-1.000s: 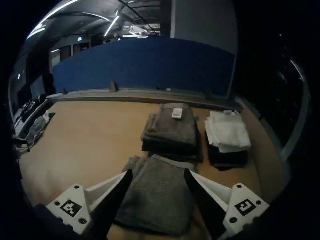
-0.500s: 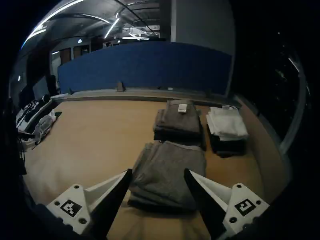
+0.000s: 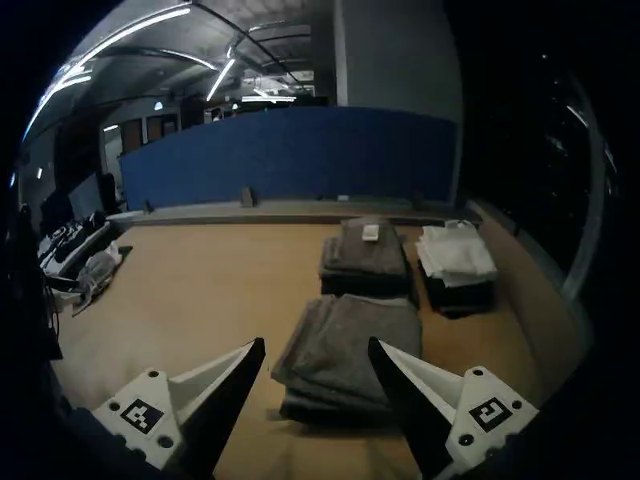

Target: Fold towel

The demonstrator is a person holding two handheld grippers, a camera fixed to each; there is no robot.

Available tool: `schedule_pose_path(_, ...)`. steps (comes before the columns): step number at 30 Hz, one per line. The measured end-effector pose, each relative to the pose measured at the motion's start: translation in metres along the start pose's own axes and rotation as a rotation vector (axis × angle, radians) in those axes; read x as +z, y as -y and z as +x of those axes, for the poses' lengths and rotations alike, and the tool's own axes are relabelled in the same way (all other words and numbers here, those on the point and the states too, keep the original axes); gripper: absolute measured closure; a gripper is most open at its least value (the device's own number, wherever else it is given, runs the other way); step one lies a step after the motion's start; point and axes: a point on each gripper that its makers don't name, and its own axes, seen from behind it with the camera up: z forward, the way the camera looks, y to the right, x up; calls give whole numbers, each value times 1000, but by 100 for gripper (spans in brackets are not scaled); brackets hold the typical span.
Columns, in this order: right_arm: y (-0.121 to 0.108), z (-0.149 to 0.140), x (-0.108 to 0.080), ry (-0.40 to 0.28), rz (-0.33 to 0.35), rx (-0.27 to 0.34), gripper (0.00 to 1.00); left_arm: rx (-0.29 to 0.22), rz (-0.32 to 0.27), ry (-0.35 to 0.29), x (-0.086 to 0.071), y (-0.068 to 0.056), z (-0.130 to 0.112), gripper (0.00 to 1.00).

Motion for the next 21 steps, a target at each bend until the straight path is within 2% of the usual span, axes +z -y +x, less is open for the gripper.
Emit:
schedule_pose_path(6,11,17,-2,-114,-15,29,0,-44,13,-113,-8,7,23,5)
schedule_pose_path(14,25,46,-11,-289,-97,-27,0,-99,71,-260,-21,30,55,5)
schedule_pose_path(21,37,47,-12,-316,-101,-36,0,-126,68,-321,-24,32,64,5)
